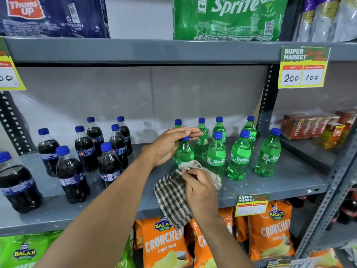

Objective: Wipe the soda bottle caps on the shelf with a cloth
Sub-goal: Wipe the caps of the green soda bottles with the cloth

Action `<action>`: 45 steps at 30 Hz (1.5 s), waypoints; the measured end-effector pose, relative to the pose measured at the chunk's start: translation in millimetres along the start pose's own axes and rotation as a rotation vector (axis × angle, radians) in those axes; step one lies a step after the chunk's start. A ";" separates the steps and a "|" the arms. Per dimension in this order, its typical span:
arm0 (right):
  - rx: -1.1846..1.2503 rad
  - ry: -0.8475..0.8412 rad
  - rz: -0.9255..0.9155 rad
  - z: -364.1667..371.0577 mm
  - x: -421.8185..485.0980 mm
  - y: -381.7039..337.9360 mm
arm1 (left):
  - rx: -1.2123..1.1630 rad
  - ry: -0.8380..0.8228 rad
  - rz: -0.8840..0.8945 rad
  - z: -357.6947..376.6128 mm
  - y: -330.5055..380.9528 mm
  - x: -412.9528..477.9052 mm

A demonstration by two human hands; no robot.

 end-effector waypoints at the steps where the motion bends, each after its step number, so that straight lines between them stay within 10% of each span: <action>1: 0.005 0.020 0.000 -1.9 4.1 -3.2 | 0.004 -0.003 0.003 0.0 0.1 0.1; 45: 0.159 0.087 0.178 -6.0 -2.9 -3.9 | 0.123 0.075 0.058 2.6 2.1 3.7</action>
Point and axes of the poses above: each hand's wrist, its own x-axis towards the middle knuckle, its own z-axis out of the palm, y = z × x, the point moved 4 cm from there along x, towards the middle knuckle, and after that the axes turned 6 degrees about -x, right-handed, at the moved point
